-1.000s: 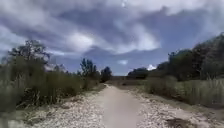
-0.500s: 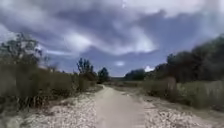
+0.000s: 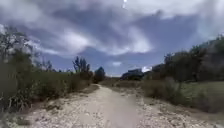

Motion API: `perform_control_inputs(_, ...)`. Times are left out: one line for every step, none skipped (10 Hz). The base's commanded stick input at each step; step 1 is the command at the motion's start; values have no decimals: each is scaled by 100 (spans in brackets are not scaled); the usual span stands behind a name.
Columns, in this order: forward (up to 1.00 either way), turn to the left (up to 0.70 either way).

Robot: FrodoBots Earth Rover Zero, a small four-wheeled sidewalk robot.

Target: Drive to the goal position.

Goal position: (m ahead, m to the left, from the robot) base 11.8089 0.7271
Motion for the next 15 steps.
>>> perform_control_inputs(85,0)
perform_control_inputs(85,0)
perform_control_inputs(85,0)
perform_control_inputs(85,5)
perform_control_inputs(85,28)
perform_control_inputs(85,34)
perform_control_inputs(85,34)
perform_control_inputs(85,34)
perform_control_inputs(85,34)
perform_control_inputs(85,34)
perform_control_inputs(85,31)
perform_control_inputs(85,19)
perform_control_inputs(85,0)
perform_control_inputs(85,0)
perform_control_inputs(85,0)
